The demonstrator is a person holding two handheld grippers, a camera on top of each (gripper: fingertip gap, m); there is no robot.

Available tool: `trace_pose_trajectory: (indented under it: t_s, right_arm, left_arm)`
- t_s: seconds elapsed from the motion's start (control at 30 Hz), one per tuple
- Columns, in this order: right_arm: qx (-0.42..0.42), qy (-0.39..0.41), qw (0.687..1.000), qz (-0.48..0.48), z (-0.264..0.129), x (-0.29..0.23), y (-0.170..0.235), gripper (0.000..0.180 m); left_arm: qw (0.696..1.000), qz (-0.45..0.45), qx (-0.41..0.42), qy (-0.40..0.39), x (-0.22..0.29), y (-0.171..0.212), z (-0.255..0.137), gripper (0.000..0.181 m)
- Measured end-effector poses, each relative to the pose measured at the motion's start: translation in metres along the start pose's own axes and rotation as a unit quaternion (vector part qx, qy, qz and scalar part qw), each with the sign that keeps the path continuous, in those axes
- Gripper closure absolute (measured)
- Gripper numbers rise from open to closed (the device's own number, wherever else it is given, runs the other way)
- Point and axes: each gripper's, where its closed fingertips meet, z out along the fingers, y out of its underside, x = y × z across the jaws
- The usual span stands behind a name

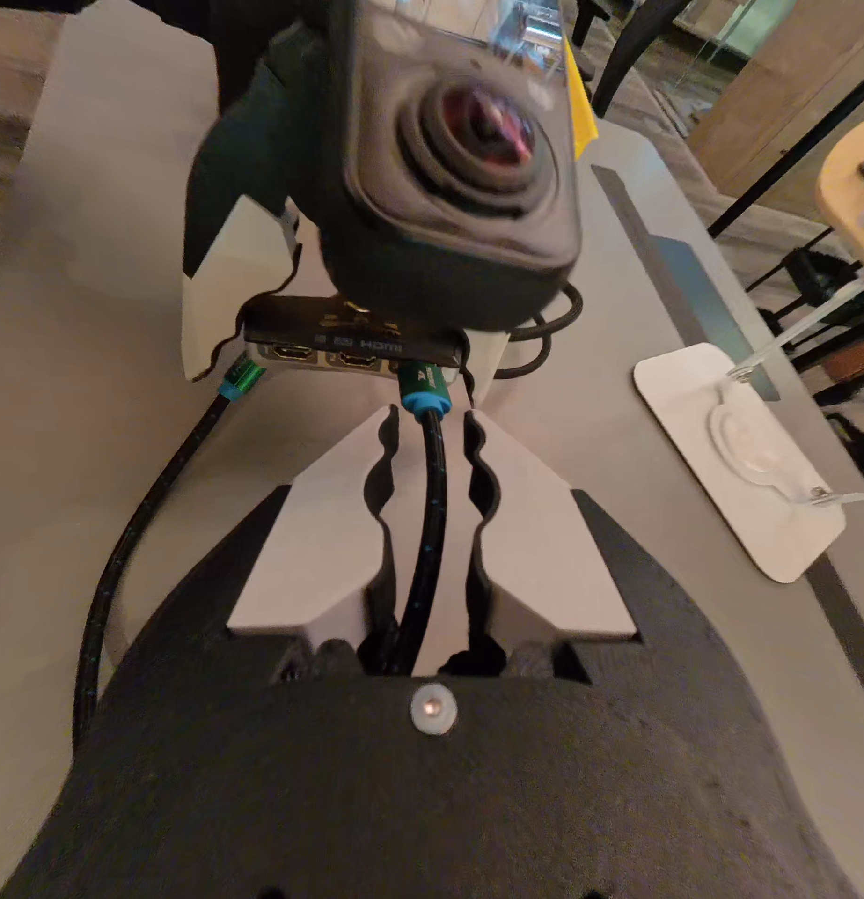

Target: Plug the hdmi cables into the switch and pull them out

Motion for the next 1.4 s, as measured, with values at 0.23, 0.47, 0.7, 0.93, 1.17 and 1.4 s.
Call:
trace_pose_trajectory:
  t_s: [0.23, 0.47, 0.7, 0.93, 1.17, 1.4]
  right_arm:
    - [0.054, -0.038, 0.996, 0.059, 0.002, -0.004, -0.009, 0.147]
    - [0.011, -0.029, 0.998, 0.063, 0.007, -0.005, -0.005, 0.137]
    - [0.021, -0.089, 0.987, 0.129, 0.011, -0.015, -0.009, 0.141]
    - [-0.039, -0.102, 0.985, 0.136, 0.016, -0.011, 0.004, 0.123]
    - [-0.020, -0.123, 0.977, 0.171, 0.014, -0.005, 0.004, 0.152]
    - [-0.014, -0.092, 0.988, 0.126, 0.017, 0.000, 0.009, 0.161]
  left_arm:
    - [0.999, 0.009, -0.009, -0.051, -0.008, 0.000, -0.005, 0.029]
    - [0.997, 0.010, -0.018, -0.079, -0.011, -0.003, -0.006, 0.029]
    - [0.998, 0.013, -0.020, -0.061, -0.007, -0.005, -0.004, 0.029]
    - [1.000, 0.004, -0.022, -0.001, -0.001, -0.007, 0.001, 0.029]
    - [1.000, -0.006, -0.016, 0.012, -0.003, -0.009, 0.004, 0.029]
    - [1.000, -0.012, -0.008, 0.026, -0.005, -0.009, 0.004, 0.030]
